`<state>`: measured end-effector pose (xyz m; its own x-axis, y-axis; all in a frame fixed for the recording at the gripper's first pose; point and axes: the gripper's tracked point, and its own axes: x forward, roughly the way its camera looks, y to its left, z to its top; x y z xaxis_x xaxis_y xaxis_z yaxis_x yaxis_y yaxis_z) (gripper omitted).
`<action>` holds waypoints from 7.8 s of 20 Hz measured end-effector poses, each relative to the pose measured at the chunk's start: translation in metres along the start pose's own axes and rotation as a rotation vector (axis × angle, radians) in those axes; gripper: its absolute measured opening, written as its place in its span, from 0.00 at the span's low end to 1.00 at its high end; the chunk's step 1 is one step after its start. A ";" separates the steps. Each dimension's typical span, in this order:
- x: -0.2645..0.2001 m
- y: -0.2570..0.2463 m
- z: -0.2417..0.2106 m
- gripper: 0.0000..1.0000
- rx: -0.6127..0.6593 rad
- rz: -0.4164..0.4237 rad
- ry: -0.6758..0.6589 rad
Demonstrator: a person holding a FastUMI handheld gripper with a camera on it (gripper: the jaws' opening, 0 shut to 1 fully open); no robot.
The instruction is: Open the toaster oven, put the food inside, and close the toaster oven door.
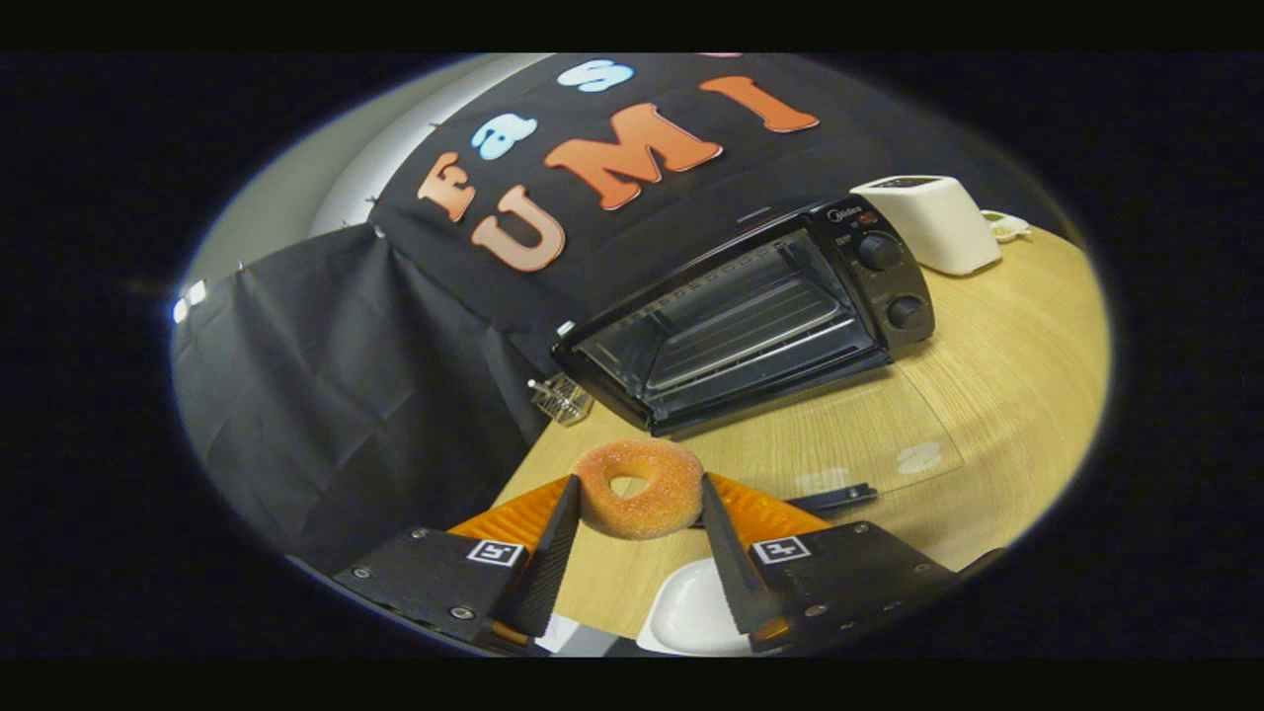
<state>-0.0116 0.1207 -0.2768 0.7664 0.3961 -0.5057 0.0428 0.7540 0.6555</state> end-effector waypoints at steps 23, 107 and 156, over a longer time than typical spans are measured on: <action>0.148 -0.066 0.117 0.69 0.063 -0.248 -0.219; 0.064 -0.013 0.110 0.96 -0.716 -0.454 -0.304; -0.189 0.050 0.121 1.00 -0.673 -0.179 -0.733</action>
